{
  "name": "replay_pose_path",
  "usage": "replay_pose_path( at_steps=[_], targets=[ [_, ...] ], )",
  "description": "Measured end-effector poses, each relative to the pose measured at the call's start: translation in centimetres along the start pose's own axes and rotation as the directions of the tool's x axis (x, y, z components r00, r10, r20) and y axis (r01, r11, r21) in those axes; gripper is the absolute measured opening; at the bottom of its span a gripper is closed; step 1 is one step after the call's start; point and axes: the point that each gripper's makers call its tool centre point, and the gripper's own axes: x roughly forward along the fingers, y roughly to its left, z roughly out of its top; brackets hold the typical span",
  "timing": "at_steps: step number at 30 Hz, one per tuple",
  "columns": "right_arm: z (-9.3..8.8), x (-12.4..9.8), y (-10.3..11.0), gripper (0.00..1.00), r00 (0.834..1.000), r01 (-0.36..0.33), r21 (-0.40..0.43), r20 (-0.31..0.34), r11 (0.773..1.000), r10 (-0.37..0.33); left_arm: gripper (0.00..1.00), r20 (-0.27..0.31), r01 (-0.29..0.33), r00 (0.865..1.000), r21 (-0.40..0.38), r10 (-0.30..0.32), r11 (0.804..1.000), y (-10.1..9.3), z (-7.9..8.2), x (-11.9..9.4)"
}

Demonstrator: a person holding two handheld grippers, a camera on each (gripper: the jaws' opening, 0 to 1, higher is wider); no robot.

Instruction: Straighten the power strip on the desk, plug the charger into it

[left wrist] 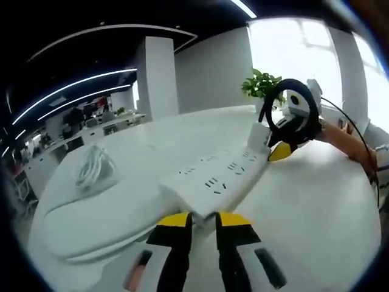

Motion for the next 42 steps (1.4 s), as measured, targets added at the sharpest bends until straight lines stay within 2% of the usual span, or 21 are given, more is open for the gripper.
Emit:
replay_pose_path(
  at_steps=[42],
  targets=[
    [-0.02, 0.11, -0.85, 0.17, 0.999, 0.054, 0.045, -0.001, 0.998, -0.054, 0.1, -0.007, -0.046, 0.999, 0.016, 0.046, 0.999, 0.61, 0.09, 0.52]
  ],
)
